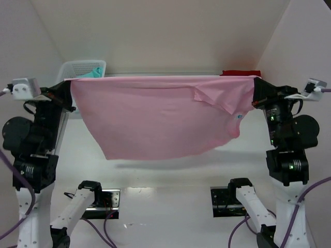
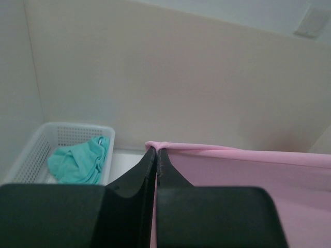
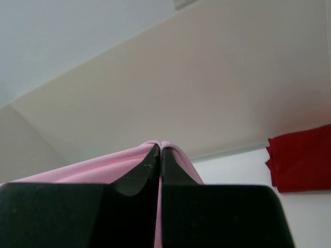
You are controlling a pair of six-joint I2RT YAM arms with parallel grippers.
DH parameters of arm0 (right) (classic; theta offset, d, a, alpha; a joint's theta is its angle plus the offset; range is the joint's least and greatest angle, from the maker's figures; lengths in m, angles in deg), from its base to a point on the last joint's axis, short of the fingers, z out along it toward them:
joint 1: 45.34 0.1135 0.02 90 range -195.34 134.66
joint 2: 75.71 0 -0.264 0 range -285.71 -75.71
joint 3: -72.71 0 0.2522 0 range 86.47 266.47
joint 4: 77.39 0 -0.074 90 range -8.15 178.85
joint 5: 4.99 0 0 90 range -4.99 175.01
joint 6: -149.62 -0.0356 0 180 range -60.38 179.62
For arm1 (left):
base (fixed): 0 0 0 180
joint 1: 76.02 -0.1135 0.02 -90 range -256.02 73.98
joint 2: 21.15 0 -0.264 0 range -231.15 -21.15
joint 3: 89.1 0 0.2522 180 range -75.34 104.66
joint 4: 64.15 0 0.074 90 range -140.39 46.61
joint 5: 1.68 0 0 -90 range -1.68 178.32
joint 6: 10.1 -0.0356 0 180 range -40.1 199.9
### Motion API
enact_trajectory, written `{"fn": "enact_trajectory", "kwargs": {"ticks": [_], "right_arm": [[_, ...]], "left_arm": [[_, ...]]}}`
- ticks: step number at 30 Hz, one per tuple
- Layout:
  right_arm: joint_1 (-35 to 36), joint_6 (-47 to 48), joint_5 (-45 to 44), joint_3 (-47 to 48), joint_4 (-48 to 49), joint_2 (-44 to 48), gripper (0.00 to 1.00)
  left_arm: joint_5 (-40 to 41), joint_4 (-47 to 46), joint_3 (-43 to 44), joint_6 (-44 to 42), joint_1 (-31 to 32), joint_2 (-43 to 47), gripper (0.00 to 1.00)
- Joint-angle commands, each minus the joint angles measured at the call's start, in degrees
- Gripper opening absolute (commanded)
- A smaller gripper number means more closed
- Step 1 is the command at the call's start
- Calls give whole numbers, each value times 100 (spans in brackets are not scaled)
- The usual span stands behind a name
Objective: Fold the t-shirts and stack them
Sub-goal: Flatten out the tshirt
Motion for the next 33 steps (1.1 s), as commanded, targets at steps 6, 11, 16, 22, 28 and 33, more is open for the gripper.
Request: {"fn": "enact_trajectory", "kwargs": {"ticks": [6,11,16,22,28,33], "right_arm": [[9,159,-476,-653,300,-1152,1],[9,-7,-530,-1198,695,-1881,1],[9,-192,-477,-1585,1091,-2497,1],[9,-306,-363,-1867,1644,-3437,1],[9,-359,-416,-1315,1882,-4447,1],[9,-359,-310,-840,1936,-5125,1]], "left_arm": [[292,-546,-860,248,-49,-1383,0],[371,-951,-1459,354,-49,-2086,0],[371,-1083,-1609,354,-49,-2710,0],[371,-1426,-1374,407,-49,-3922,0],[169,-1734,-530,460,-49,-5225,0],[116,-1848,-99,460,-49,-5814,0]]}}
